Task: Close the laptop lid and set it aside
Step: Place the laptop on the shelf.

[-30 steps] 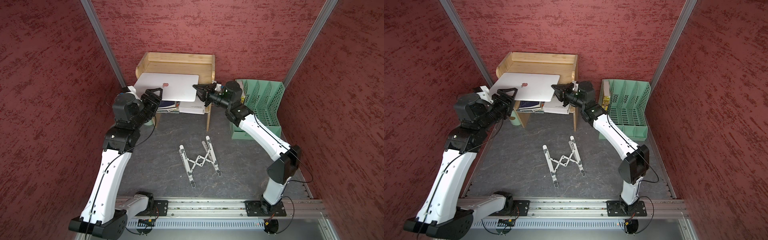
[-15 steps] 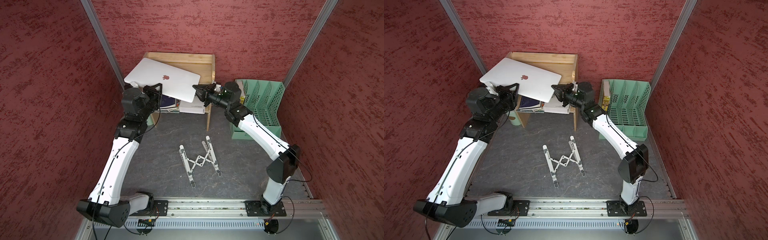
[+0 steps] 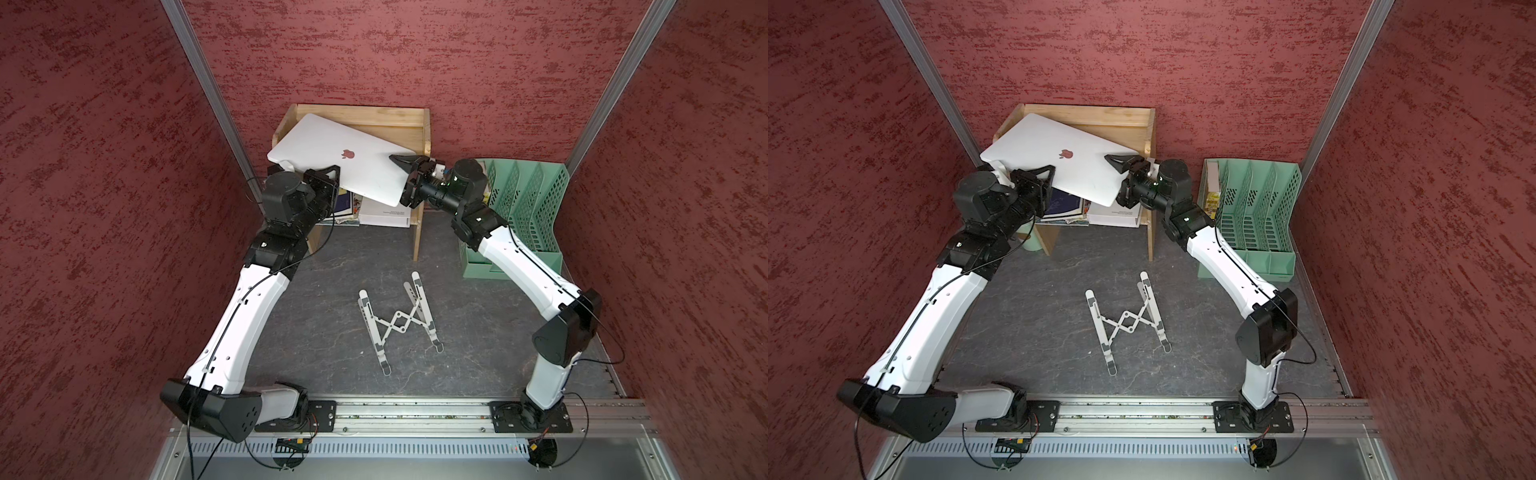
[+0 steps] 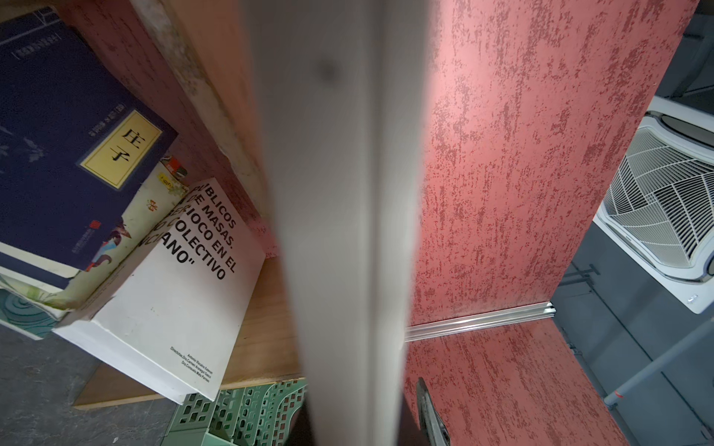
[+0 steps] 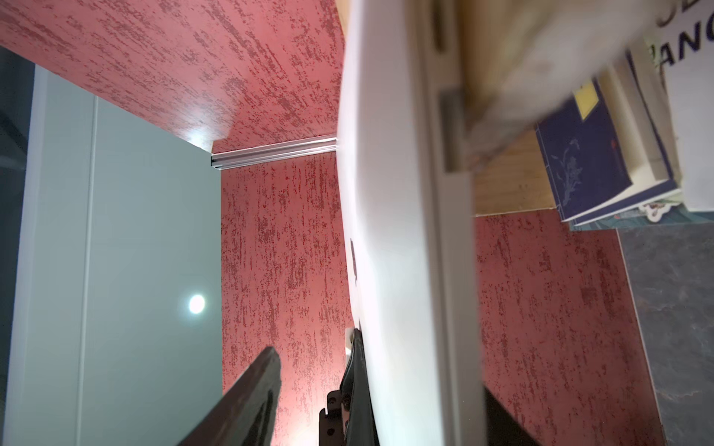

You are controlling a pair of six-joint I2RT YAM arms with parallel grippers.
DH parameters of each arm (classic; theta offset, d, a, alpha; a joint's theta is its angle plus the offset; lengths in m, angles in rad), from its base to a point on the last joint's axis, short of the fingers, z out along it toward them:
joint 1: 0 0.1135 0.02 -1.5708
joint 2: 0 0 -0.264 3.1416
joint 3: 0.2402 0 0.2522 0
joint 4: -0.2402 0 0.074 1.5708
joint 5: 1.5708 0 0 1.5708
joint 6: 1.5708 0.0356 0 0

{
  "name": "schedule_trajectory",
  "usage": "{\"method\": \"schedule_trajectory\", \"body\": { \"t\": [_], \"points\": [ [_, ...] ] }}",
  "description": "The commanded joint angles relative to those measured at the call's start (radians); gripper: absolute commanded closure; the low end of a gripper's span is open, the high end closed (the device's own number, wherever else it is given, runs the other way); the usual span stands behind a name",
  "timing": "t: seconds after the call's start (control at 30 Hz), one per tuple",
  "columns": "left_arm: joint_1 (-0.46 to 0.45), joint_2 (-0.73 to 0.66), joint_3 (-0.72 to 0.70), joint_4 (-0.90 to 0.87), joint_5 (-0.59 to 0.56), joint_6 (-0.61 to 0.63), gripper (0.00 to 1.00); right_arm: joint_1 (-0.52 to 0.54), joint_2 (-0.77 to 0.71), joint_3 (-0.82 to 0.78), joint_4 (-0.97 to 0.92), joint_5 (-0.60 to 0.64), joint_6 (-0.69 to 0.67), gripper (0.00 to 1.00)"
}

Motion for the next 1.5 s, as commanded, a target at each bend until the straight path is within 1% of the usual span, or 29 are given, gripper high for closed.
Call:
{"method": "schedule_trajectory", "body": {
  "t": [0.0,0.13,0.3,0.47,0.6,0.77,1.07,1.37,1.47],
  "points": [
    [-0.049,-0.006,0.027,0.094,-0.055,0.059,1.00,-0.023,-0.013,0.098,0.028,-0.023,-0.042,0.30],
    [-0.114,-0.010,-0.009,0.174,-0.177,0.051,1.00,-0.041,0.007,0.180,-0.073,-0.071,-0.079,0.25],
    [-0.178,0.002,-0.028,0.265,-0.335,0.038,1.00,-0.059,0.024,0.270,-0.230,-0.115,-0.140,0.22],
    [-0.213,0.028,-0.044,0.366,-0.436,-0.013,1.00,-0.073,0.018,0.283,-0.298,-0.142,-0.153,0.19],
    [-0.230,0.040,-0.063,0.433,-0.510,-0.028,1.00,-0.074,0.023,0.284,-0.317,-0.172,-0.158,0.18],
    [-0.219,0.067,-0.043,0.494,-0.523,-0.034,1.00,-0.077,0.030,0.285,-0.319,-0.194,-0.165,0.18],
    [-0.188,0.113,-0.023,0.497,-0.515,-0.126,1.00,-0.076,0.025,0.285,-0.344,-0.217,-0.184,0.18],
    [-0.167,0.174,0.036,0.493,-0.483,-0.165,1.00,-0.076,0.003,0.277,-0.420,-0.220,-0.235,0.17],
    [-0.163,0.188,0.048,0.492,-0.485,-0.171,1.00,-0.076,-0.019,0.247,-0.446,-0.218,-0.260,0.16]
  ]
}}
